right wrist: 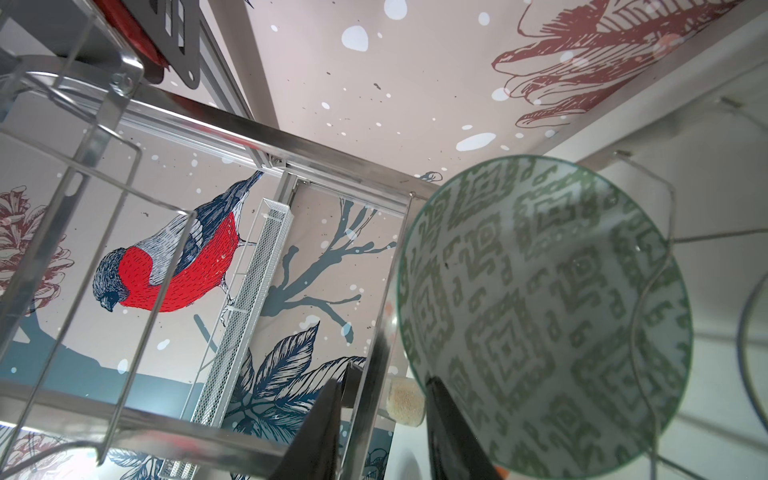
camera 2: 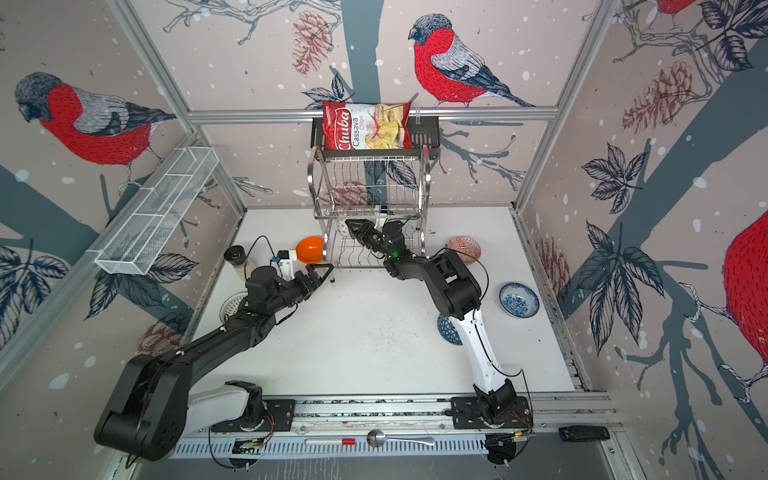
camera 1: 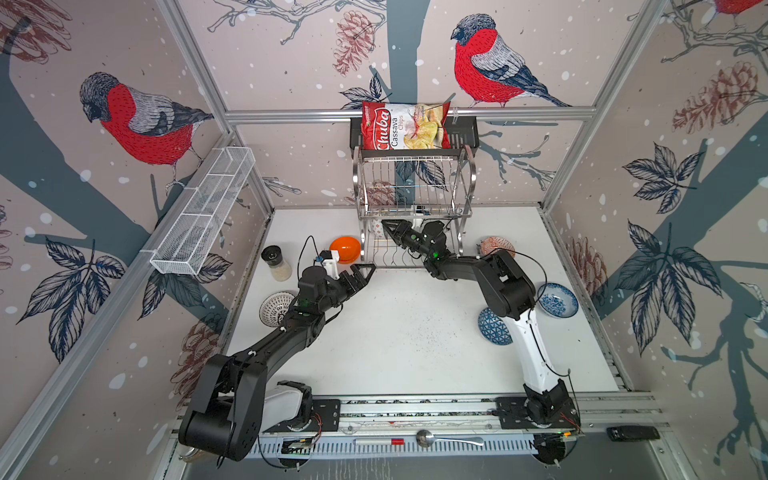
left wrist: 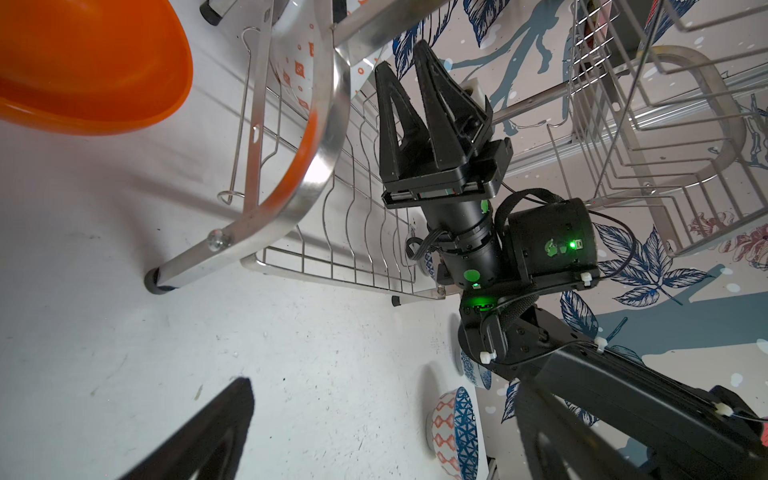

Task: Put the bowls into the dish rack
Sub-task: 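Open right gripper and withdraw from rack while left gripper reaches maroon bowl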

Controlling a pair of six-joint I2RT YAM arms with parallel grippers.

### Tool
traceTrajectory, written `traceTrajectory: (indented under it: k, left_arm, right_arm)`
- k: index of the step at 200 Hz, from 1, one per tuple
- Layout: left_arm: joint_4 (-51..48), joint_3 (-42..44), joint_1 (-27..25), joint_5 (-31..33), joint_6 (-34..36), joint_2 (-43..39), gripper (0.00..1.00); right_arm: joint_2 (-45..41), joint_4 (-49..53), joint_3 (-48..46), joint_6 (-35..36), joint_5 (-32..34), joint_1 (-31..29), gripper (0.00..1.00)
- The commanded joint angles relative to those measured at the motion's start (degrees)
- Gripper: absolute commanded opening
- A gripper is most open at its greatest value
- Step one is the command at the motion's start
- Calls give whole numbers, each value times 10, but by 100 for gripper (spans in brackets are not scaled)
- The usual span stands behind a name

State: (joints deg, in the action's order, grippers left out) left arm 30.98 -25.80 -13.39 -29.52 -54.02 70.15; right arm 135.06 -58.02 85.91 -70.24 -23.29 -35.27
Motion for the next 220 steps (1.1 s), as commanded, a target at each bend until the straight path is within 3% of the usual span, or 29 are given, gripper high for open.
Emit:
traceTrajectory:
  k: [1, 64, 136, 159, 177, 220]
  left_arm:
    - [25, 1, 2, -3, 1, -3, 98]
    - [18, 10, 2, -6, -3, -6, 98]
    - [-32, 24, 0, 5, 9, -49, 98]
    - [-49, 28, 0, 10, 12, -64, 98]
    - [-61, 29, 1, 10, 14, -75, 98]
    - [-111, 23, 0, 27, 30, -108, 98]
  right_arm:
    - [-21, -52, -31, 1, 3, -2, 37]
    - [-54, -73, -98, 3, 6, -9, 48]
    - [-103, -90, -174, 10, 17, -22, 67]
    - [-120, -92, -196, 12, 18, -25, 74]
    - [-139, -88, -217, 22, 24, -27, 90]
    - [-180, -29, -243, 59, 32, -36, 99]
